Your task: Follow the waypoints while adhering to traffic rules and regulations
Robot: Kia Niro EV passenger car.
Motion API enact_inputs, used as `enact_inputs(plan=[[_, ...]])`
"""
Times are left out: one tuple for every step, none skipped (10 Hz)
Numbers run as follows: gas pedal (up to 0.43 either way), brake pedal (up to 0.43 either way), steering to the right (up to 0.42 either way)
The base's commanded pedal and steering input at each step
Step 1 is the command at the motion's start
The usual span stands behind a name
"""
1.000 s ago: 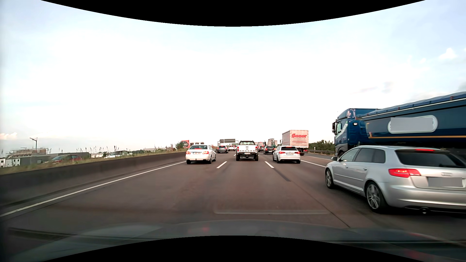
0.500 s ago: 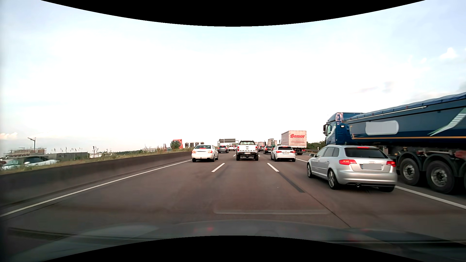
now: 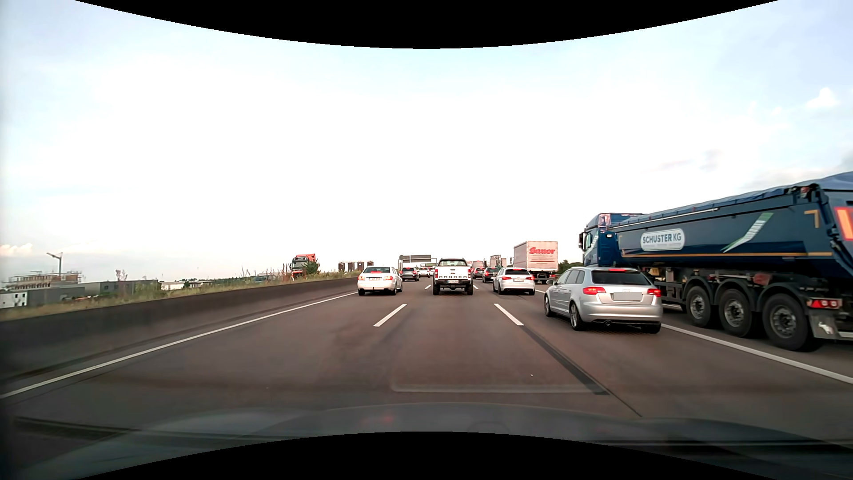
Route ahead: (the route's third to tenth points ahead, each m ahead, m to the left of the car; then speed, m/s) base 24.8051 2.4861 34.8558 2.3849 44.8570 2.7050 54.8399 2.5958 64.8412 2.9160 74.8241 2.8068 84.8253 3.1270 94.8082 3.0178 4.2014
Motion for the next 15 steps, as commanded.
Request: enact_inputs(plan=[[0.047,0.0,-0.006],[0.047,0.0,-0.006],[0.047,0.0,-0.005],[0.047,0.0,-0.003],[0.047,0.0,-0.003],[0.047,0.0,-0.003],[0.047,0.0,-0.003],[0.047,0.0,-0.003],[0.047,0.0,-0.003],[0.047,0.0,-0.004],[0.039,0.0,-0.003],[0.039,0.0,-0.004],[0.039,0.0,-0.003],[0.028,0.0,-0.004],[0.028,0.0,-0.003]])
